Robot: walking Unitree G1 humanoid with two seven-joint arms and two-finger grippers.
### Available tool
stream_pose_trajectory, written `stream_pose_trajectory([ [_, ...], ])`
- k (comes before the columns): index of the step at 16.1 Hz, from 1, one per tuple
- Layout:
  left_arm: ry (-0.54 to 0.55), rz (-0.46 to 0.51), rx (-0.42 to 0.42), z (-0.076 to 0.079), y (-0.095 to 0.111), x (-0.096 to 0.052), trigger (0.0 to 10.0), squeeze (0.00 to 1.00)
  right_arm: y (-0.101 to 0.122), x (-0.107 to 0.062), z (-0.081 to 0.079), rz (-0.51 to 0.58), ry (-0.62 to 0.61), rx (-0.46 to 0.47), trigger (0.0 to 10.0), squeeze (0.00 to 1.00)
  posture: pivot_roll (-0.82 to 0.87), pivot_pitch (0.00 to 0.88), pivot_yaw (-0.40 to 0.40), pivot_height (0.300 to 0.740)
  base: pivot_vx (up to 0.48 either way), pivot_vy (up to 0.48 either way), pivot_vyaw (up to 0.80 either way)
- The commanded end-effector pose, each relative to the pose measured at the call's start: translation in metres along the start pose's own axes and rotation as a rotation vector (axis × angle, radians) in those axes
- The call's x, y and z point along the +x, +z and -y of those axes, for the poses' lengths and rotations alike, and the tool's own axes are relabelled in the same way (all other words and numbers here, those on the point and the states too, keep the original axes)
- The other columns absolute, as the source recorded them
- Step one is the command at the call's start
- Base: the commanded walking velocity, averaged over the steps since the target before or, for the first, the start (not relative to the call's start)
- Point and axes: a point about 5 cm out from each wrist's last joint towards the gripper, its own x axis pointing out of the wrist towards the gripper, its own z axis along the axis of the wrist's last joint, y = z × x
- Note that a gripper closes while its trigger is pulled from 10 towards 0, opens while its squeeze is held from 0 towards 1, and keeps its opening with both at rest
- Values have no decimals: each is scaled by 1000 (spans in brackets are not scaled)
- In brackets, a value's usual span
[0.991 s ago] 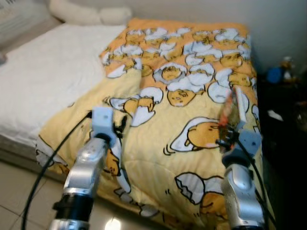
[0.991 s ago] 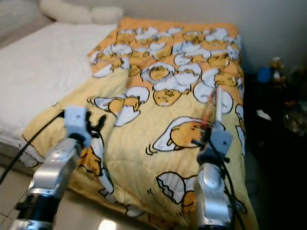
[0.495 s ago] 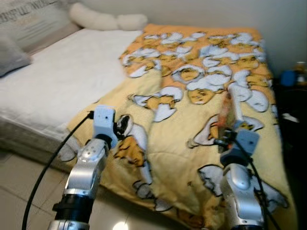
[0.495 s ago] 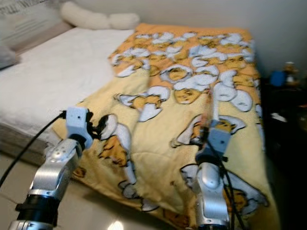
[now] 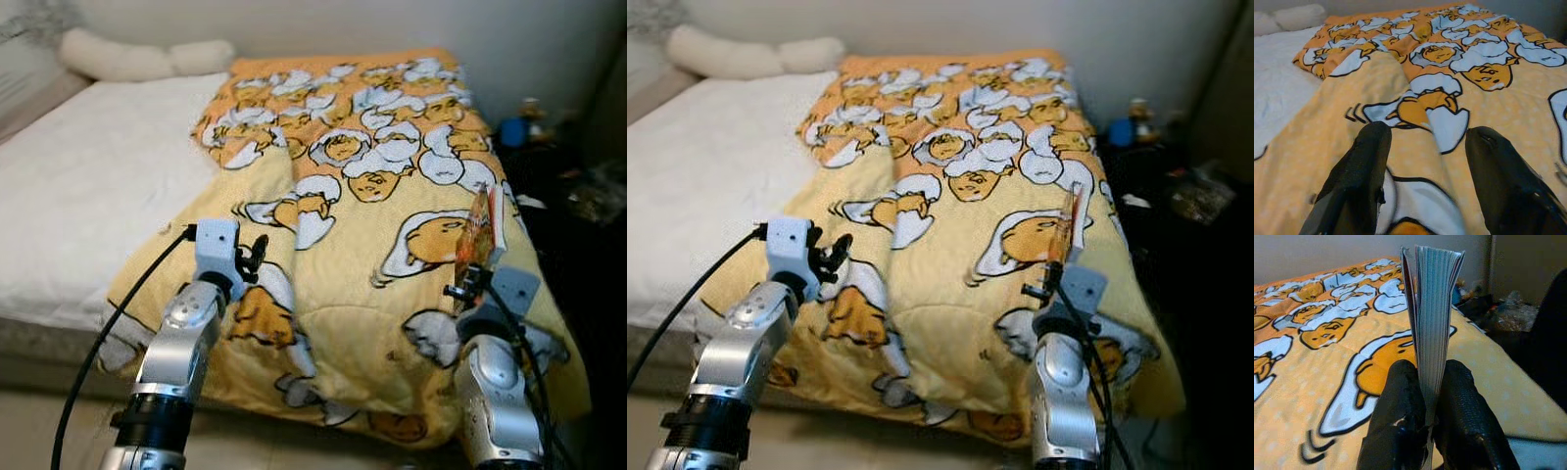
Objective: Clean up the room
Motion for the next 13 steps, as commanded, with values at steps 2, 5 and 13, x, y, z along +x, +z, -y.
stream_pose_trajectory([
  [2,26,-10,6,-9,-1,-2,10000,0,8,0,-13,33,45,10,10000,0,-54,0,99,740,0,480,-800],
  [5,24,-14,4,-8,-2,-2,10000,0,7,0,-12,29,36,-15,10000,0,-56,0,100,740,0,480,-396],
  [13,21,-14,-2,-6,-2,1,10000,0,12,3,-14,54,54,-88,10000,0,-66,0,104,740,0,480,0],
])
